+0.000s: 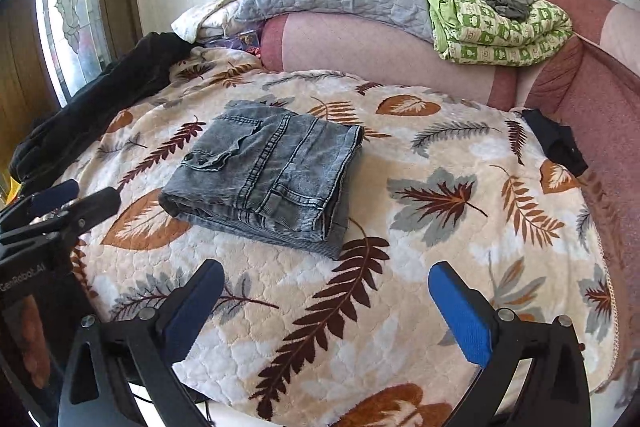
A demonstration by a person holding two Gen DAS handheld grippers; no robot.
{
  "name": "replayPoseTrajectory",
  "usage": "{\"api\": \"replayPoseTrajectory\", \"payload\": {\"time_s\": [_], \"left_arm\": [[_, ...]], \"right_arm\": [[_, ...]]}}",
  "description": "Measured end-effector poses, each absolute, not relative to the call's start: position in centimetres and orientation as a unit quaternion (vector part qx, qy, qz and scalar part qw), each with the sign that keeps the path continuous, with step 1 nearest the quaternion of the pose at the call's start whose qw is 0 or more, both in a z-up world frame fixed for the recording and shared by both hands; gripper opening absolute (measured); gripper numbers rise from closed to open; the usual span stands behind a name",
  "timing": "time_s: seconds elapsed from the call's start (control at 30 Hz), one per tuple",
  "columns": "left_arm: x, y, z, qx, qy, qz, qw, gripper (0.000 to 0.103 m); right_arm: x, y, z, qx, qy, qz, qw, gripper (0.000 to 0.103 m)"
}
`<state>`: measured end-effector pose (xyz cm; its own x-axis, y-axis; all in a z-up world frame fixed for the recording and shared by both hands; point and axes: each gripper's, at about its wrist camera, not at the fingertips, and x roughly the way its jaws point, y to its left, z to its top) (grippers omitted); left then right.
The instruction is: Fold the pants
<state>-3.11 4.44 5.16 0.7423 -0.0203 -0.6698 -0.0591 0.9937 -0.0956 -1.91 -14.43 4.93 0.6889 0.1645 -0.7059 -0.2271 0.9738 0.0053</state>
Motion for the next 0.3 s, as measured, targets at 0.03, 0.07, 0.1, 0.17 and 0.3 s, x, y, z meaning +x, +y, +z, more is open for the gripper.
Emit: {"api": "replayPoseTrajectory", "payload": {"time_s": [0.03, 0.07, 0.1, 0.17, 0.3], "left_arm": [[-3.0, 4.5, 5.1, -0.057, 0.36, 0.01, 0.931, 0.085], [-2.9, 4.6, 5.1, -0.058, 0.361, 0.008, 0.931, 0.085], [-2.7, 4.6, 5.1, -0.057, 0.362, 0.007, 0.93, 0.086], [-2.3, 4.6, 5.0, -0.056, 0.365, -0.001, 0.929, 0.092], [-1.4, 4.8, 5.4, -0.058, 0.351, -0.009, 0.935, 0.093]], "right_arm": [[-1.8, -14.2, 4.8, -0.043, 0.382, 0.107, 0.917, 0.103], [-1.8, -14.0, 4.7, -0.044, 0.383, 0.107, 0.917, 0.103], [-1.6, -13.8, 4.6, -0.048, 0.384, 0.106, 0.916, 0.103], [-1.4, -13.7, 4.3, -0.052, 0.386, 0.106, 0.915, 0.103], [-0.7, -14.0, 4.1, -0.049, 0.39, 0.102, 0.914, 0.103]]}}
